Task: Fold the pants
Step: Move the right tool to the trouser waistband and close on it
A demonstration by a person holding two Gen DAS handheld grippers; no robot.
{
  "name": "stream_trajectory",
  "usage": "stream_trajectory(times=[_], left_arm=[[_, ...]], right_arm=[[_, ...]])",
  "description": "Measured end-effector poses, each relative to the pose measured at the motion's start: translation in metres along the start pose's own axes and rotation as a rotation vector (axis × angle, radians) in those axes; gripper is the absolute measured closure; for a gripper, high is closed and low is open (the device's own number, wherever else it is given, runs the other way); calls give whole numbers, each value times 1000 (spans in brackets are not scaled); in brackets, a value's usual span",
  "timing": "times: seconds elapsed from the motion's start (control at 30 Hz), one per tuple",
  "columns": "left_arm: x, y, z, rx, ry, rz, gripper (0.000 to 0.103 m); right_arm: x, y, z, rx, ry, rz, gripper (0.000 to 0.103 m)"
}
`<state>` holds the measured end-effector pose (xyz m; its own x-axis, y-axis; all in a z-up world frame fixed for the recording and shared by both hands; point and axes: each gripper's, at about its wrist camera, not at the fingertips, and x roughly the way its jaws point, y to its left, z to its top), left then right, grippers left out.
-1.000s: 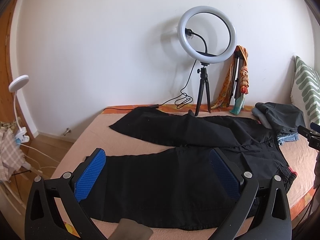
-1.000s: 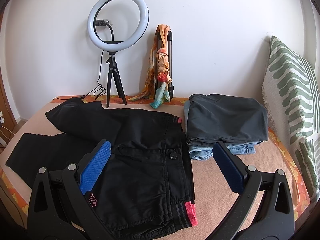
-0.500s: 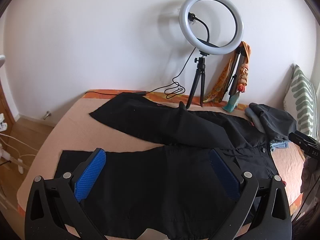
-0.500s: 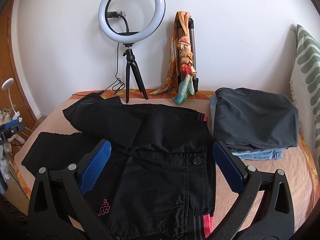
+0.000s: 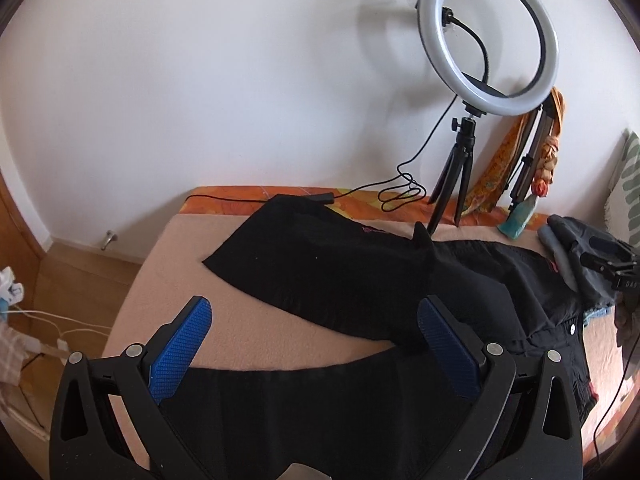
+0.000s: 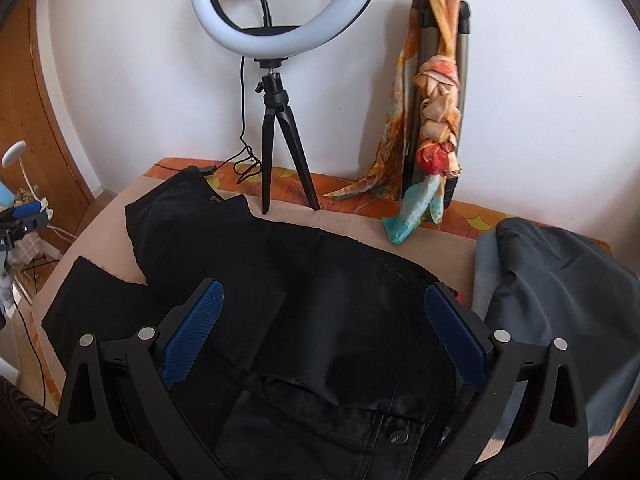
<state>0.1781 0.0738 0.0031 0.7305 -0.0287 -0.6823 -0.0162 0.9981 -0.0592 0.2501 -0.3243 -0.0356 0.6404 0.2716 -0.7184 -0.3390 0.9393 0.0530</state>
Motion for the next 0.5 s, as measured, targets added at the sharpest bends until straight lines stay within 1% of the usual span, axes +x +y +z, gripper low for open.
stream_trajectory(times=[0.03, 0.1, 0.2, 0.23, 0.3, 0.37, 0.43, 0.5], left_arm=[[7, 3, 5, -16, 11, -11, 1], [22, 6, 13, -33, 33, -28, 7], [49, 4, 24, -26, 70, -30, 8], [57, 3, 27, -22, 74, -24, 8], [73, -3, 31, -4, 84, -25, 8], [89, -11, 33, 10, 100, -37, 8], [107, -15, 32, -4, 122, -51, 8], [125, -18, 31, -25, 145, -65, 8]], right_arm=[[10, 1, 6, -27, 13, -4, 3], [30, 1, 18, -64, 25, -14, 4], [61, -2, 30, -86, 55, 13, 7], [70, -2, 32, -102, 66, 19, 10], [90, -2, 35, -130, 90, 25, 12], [111, -3, 38, -150, 114, 39, 18], [132, -6, 40, -157, 138, 61, 21], [153, -9, 41, -156, 166, 82, 22]])
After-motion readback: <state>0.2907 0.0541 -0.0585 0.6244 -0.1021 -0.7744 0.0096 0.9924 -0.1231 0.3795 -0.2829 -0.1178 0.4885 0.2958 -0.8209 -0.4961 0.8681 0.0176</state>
